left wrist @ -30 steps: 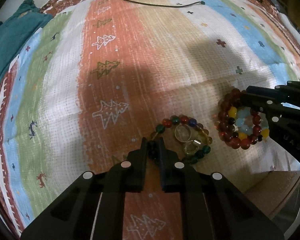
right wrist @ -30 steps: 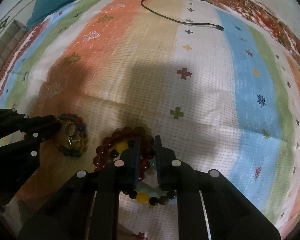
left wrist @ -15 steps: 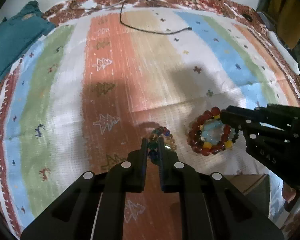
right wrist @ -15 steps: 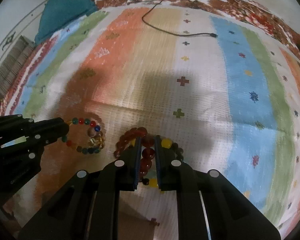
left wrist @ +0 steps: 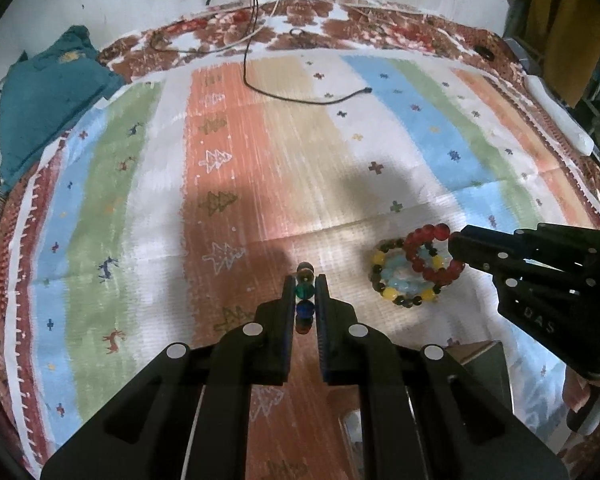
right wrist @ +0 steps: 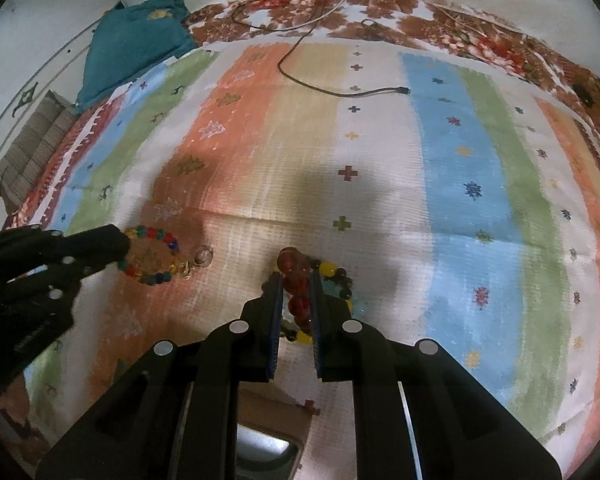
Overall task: Organize jewelry
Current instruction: 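Lift and carry both held bracelets over the silver tin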
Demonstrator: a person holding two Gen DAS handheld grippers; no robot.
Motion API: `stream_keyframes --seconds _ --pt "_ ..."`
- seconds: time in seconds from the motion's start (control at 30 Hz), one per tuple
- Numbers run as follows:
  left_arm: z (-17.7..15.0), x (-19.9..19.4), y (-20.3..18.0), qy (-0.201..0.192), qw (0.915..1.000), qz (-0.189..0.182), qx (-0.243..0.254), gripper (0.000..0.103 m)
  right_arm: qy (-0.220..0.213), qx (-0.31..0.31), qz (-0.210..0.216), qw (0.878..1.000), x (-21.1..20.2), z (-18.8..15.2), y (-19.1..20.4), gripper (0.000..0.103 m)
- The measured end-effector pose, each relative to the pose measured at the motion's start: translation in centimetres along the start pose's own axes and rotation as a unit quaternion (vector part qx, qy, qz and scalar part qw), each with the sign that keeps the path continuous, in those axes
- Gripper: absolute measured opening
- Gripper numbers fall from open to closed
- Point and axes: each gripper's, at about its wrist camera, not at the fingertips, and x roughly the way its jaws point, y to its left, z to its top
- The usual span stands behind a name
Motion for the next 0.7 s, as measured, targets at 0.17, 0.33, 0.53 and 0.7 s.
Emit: stream_keyframes --seconds 0.17,0.33,0.53,0.7 --pt "-0.4 -1.9 -0.2 -0.015 0.9999 -0.007 -0.006 0.009 -0.011 0.007 0.003 1.000 -1.3 -0.5 -0.2 0.014" --pt "-1.0 -3.7 -0.8 -0.029 0.9995 -0.013 -0.002 0.009 -0.031 0.001 -0.006 1.000 -3.2 -1.1 0.3 0.014" --pt "-1.9 -5.2 -1.4 -0.041 0.9989 -0.022 0.000 0.009 -0.054 0.003 -0.009 0.998 -5.4 -1.7 0.7 0.014" --pt "-2.8 -6.2 -1.9 -0.049 0.9985 -0.026 0.003 0.009 -0.058 -0.006 -0.025 0.998 -6.3 -2.9 1.0 0.014"
